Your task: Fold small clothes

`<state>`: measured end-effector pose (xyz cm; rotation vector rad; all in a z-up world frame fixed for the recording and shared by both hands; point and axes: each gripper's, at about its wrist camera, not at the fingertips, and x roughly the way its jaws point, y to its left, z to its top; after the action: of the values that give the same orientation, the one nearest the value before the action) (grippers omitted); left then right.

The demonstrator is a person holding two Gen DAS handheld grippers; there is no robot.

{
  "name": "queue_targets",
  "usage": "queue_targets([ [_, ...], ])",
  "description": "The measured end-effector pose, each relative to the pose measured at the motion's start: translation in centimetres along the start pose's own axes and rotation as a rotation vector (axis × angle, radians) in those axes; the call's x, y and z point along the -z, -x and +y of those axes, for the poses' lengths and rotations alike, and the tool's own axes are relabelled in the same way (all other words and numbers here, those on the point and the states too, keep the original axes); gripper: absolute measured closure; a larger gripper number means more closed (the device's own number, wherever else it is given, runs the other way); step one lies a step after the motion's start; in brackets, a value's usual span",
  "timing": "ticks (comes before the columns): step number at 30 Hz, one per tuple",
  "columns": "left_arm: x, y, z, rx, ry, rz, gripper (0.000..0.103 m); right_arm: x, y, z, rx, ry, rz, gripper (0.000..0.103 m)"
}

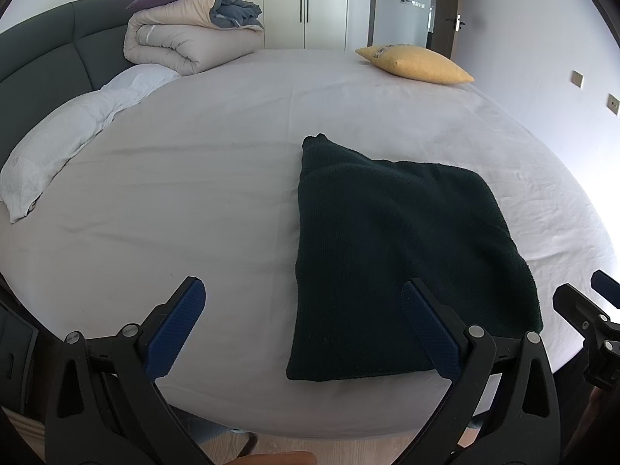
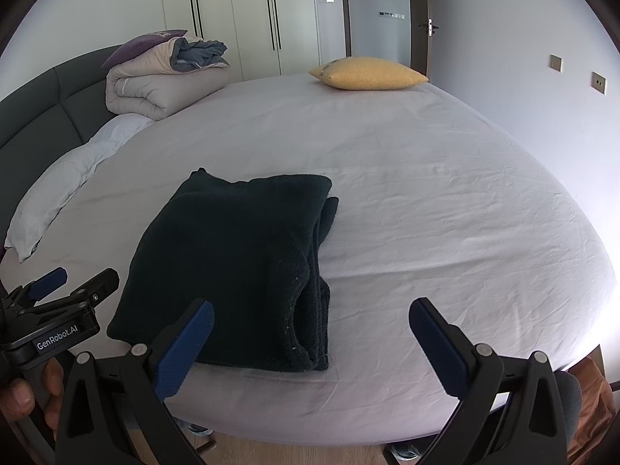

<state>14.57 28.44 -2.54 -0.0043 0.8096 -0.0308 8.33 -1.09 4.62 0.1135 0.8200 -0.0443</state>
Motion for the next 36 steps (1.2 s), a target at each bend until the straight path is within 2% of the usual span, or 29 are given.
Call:
queue_targets([
  [36,0.21,-0.11,-0.16,-0.003,0.001,0.005,0.000,0.32,-0.28,0.15,-0.002,-0.001,0.006,0.000],
])
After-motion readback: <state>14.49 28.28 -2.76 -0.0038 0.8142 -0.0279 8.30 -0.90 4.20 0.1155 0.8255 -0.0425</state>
